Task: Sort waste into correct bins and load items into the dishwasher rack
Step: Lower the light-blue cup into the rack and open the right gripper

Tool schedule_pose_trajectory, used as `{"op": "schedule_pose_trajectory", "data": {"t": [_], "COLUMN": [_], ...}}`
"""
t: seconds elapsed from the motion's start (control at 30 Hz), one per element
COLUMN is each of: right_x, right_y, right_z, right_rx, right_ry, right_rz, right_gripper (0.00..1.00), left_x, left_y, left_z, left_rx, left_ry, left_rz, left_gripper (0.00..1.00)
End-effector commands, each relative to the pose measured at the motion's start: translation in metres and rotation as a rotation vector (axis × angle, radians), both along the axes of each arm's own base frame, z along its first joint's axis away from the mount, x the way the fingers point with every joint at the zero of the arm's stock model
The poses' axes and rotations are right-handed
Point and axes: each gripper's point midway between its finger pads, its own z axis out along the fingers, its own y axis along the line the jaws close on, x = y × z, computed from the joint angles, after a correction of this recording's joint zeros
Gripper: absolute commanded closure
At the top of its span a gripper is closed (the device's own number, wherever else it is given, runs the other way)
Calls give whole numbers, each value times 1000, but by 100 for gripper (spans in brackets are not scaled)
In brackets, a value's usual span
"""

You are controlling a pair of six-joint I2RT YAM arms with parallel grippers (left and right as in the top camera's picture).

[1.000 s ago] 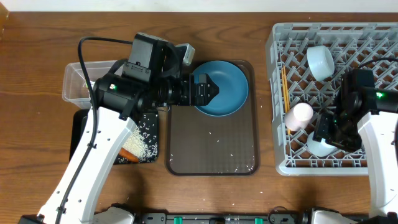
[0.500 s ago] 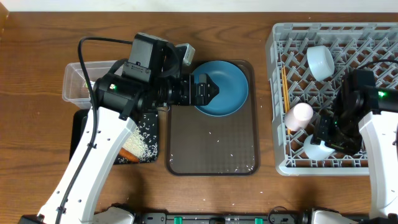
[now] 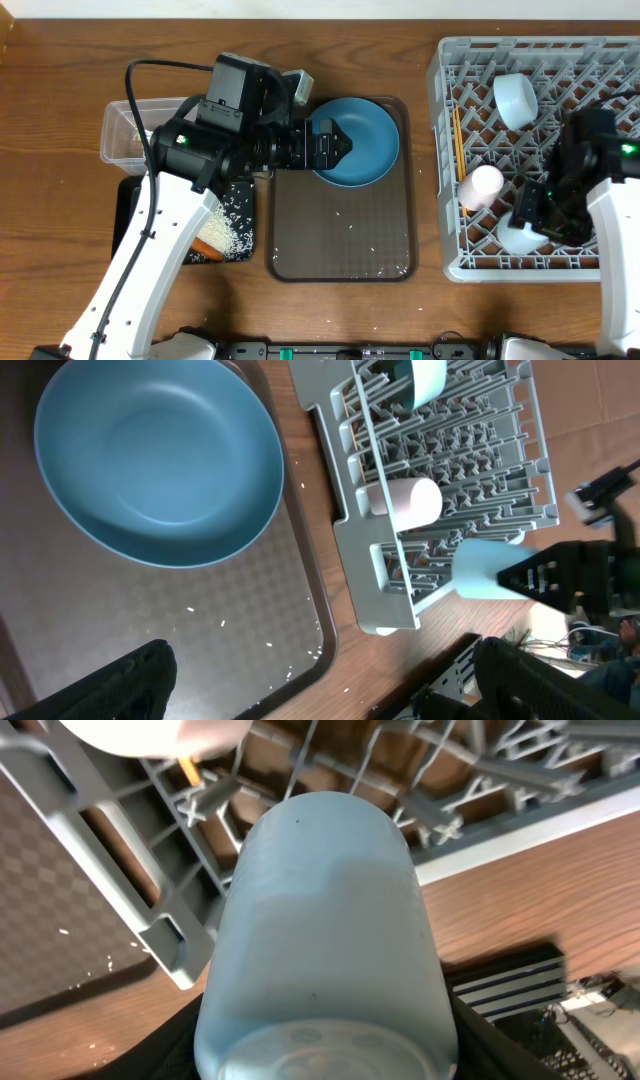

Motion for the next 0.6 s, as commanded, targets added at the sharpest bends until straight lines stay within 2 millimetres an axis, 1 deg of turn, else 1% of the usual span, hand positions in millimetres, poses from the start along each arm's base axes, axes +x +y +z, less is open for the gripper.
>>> {"op": "schedule_pose_trajectory", "data": {"t": [0.0, 0.1, 0.23, 0.37, 0.57], "right_x": [7, 5, -4, -13, -21], "right_y": [-8, -8, -10, -9, -11], "right_z": [24, 33, 31, 17, -3], "right_rx": [-20, -21, -34, -32, -32], "right_ry": [-57, -60, -20, 33, 82], "right_rz": [-5, -6, -6, -15, -50], "right_gripper": [72, 73, 73, 73, 74], "left_x": [2, 2, 1, 2, 2], "left_y": [2, 2, 2, 2, 2], "left_z": [0, 0, 0, 0, 0], "left_rx": [12, 12, 12, 12, 12], "left_ry": [-10, -10, -9, -10, -10], "left_rz": [4, 4, 4, 4, 4], "left_gripper": [3, 3, 3, 3, 3]}}
